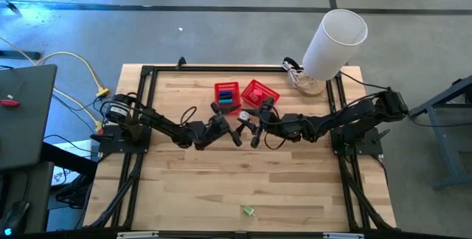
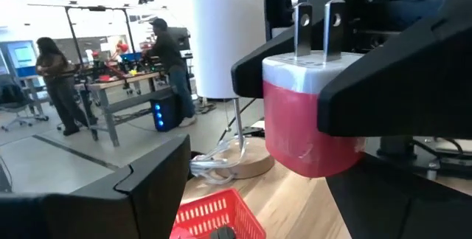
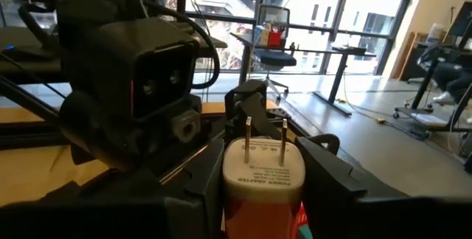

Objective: Pick & Place Office items
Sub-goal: Put the pink and white charger adapter into the right red bin

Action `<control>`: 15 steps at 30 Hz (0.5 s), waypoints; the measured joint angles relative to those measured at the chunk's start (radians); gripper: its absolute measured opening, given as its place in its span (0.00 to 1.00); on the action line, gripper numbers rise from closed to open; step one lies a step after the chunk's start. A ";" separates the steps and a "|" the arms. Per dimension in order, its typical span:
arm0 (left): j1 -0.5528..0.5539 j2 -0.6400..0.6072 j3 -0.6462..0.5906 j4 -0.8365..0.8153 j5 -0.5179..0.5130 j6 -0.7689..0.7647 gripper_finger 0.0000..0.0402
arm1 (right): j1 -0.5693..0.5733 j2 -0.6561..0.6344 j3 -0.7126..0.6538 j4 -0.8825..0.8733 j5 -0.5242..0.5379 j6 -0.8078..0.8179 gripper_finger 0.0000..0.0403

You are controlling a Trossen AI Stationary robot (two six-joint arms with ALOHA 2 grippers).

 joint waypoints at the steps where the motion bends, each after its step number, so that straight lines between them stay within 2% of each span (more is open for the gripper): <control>1: 0.002 0.000 0.000 0.000 0.003 -0.005 0.73 | 0.000 0.000 0.000 0.001 -0.001 -0.011 0.31; 5: -0.002 0.000 0.001 -0.022 0.013 -0.008 0.73 | 0.000 0.000 0.000 -0.005 -0.013 -0.046 0.31; 10: -0.017 -0.002 0.004 -0.003 0.087 0.060 0.73 | -0.016 0.001 0.000 -0.031 -0.052 -0.018 0.31; 15: -0.020 -0.001 0.004 0.015 0.071 0.122 0.72 | -0.033 0.001 0.000 -0.055 -0.093 0.034 0.31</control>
